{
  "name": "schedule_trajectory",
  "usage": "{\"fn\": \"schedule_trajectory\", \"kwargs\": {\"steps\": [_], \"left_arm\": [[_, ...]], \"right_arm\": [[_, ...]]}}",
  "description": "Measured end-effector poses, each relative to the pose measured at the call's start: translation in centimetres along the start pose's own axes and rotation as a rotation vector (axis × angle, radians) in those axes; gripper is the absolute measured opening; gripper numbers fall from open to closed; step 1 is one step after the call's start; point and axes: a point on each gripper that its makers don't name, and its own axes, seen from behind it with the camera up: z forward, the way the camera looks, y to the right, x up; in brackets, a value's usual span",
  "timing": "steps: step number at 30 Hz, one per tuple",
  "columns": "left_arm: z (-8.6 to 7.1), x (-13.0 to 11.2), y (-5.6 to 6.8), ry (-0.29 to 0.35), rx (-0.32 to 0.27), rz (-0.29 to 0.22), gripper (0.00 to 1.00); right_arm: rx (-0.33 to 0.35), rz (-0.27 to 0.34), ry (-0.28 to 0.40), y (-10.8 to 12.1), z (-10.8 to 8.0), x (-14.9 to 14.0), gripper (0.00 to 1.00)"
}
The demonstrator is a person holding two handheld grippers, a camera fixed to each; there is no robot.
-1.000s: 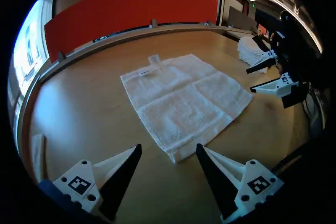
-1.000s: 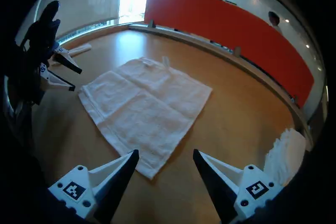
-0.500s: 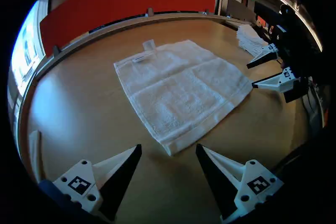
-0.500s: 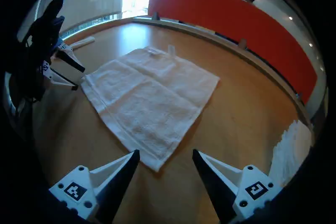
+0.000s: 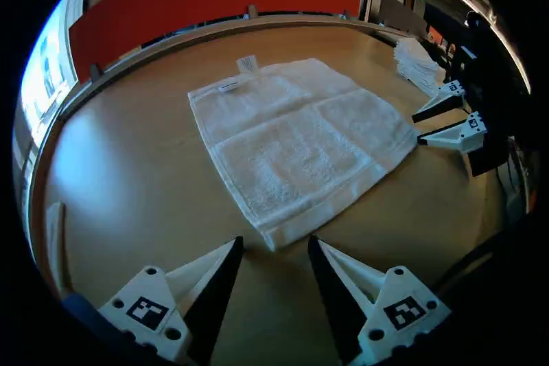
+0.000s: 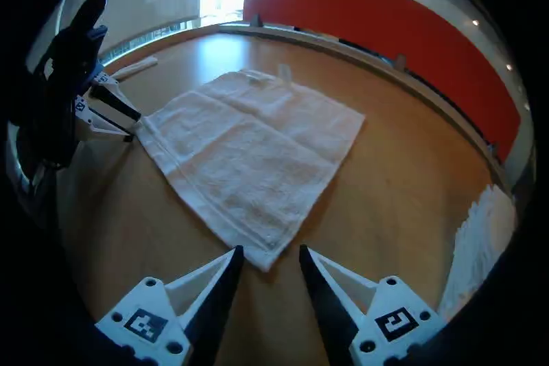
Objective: Fold towel
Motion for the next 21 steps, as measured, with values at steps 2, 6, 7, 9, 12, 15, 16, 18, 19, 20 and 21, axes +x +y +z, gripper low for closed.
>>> {"fn": "schedule_trajectory", "kwargs": {"steps": [2, 6, 7, 9, 12, 15, 16, 18, 19, 20, 21], "left_arm": [[0.0, 0.0, -0.1, -0.004, 0.002, -0.001, 0.65], [0.0, -0.1, -0.1, -0.016, 0.005, -0.005, 0.54], [0.0, -0.1, -0.1, -0.018, 0.006, -0.004, 0.54], [-0.1, -0.1, 0.0, -0.022, 0.007, -0.003, 0.53], [-0.1, -0.2, 0.0, -0.025, 0.010, 0.006, 0.53], [-0.1, -0.2, 0.1, -0.027, 0.012, 0.010, 0.53], [-0.1, -0.1, 0.2, -0.027, 0.011, 0.010, 0.53], [-0.2, -0.1, 0.4, -0.027, 0.007, 0.009, 0.53], [-0.2, -0.1, 0.4, -0.028, 0.005, 0.009, 0.53], [-0.2, -0.1, 0.5, -0.028, 0.002, 0.009, 0.53], [-0.2, -0.1, 0.6, -0.029, 0.000, 0.009, 0.52]], "right_arm": [[0.007, 0.009, -0.003, -0.2, 0.1, -0.1, 0.55], [0.011, 0.021, -0.003, -0.3, 0.1, -0.3, 0.49], [0.010, 0.020, -0.003, -0.3, 0.0, -0.3, 0.49], [0.007, 0.018, -0.002, -0.2, 0.0, -0.4, 0.49], [0.008, 0.020, -0.003, -0.3, -0.1, -0.5, 0.49], [0.018, 0.023, -0.001, -0.5, -0.2, -0.6, 0.42], [0.021, 0.025, 0.000, -0.6, -0.2, -0.6, 0.39], [0.028, 0.028, 0.001, -0.9, -0.2, -0.6, 0.34], [0.030, 0.029, 0.002, -0.9, -0.3, -0.6, 0.31], [0.032, 0.030, 0.002, -1.0, -0.3, -0.6, 0.30], [0.033, 0.031, 0.002, -1.1, -0.3, -0.7, 0.29]]}}
